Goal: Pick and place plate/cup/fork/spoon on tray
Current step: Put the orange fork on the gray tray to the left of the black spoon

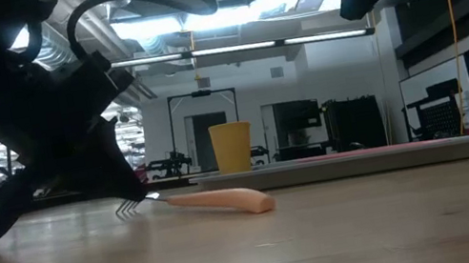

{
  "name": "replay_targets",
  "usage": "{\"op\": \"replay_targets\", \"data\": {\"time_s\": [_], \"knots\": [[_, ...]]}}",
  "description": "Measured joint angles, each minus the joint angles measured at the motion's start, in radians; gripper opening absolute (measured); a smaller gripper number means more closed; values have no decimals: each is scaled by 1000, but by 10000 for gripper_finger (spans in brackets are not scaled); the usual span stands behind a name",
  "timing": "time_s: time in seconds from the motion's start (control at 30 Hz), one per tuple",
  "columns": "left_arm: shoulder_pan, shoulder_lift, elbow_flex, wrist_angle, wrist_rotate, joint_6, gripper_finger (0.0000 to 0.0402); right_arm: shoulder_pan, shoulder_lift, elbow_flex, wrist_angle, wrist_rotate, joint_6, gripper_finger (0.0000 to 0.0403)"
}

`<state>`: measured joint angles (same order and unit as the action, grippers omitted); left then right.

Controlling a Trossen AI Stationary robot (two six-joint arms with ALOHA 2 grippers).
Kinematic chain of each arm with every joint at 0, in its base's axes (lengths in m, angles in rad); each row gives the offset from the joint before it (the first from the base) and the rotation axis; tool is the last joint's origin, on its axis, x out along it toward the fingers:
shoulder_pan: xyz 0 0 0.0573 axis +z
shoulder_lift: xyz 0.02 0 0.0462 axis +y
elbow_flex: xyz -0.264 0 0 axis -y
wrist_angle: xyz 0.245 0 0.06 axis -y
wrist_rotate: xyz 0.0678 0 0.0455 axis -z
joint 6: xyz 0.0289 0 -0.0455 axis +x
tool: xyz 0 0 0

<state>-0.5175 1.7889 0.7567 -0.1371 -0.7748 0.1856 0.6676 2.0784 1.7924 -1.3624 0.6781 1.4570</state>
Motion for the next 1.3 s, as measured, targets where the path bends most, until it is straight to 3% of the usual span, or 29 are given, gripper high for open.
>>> {"op": "replay_targets", "data": {"time_s": [0.23, 0.5, 0.97, 1.13, 1.3], "knots": [[-16, 1, 6, -6, -22, 1, 0, 14, 0, 0, 0, 0, 0, 49], [-57, 7, 94, -93, -64, 11, 1, 20, 0, 0, 7, 1, 1, 49], [-173, 5, 103, -145, -99, 25, 29, 20, 0, 0, 9, 30, 1, 49], [-153, 4, 123, -171, -12, -64, 30, 20, 0, 0, 12, 32, 1, 49], [-128, 3, 126, -167, 183, -79, 30, 20, 0, 0, 28, 35, 1, 49]]}}
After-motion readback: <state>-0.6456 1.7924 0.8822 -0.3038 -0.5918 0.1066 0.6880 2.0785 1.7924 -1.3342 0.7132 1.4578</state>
